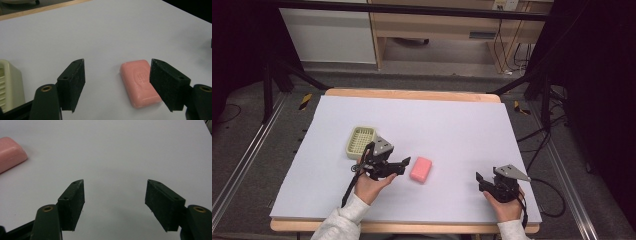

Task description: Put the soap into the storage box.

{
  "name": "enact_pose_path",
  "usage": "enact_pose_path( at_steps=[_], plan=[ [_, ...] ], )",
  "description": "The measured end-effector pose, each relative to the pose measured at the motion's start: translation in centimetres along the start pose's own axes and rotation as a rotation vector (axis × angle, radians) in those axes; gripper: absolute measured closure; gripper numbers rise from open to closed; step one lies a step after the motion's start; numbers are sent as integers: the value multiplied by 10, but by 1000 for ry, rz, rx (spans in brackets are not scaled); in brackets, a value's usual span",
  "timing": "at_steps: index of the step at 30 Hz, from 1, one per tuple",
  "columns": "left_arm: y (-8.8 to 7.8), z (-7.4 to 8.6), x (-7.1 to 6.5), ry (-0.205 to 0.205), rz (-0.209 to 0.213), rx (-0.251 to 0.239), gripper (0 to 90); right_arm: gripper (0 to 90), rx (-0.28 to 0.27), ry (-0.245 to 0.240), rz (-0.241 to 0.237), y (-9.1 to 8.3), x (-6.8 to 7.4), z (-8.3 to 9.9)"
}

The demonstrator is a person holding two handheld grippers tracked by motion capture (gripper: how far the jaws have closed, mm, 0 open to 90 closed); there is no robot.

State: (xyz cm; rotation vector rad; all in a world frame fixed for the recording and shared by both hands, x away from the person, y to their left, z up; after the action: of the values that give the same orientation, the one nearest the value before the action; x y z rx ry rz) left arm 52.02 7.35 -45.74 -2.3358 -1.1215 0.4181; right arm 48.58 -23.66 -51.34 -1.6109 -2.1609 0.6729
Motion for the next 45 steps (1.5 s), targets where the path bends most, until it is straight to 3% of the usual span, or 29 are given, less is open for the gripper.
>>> enact_pose_path(
  at_steps=[25, 45],
  plan=[
    [35, 6, -30, 39, 33, 70, 273, 312, 5, 3, -4, 0, 1, 0],
    [61, 17, -40, 50, 37, 150, 238, 305, 10, -7, -6, 1, 2, 1]
  ],
)
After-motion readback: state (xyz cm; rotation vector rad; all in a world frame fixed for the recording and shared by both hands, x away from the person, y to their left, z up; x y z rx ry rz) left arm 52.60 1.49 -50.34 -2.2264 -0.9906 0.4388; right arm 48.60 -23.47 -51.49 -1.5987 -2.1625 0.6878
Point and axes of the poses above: each handheld gripper's, and its own axes: y roughly forward along the jaws, z roughly out of its underside, x roughly to its left, the point moved 8 cm from there along y, roughly forward along the jaws, and after that the axes turned 2 degrees about x, right-handed, at the moved point
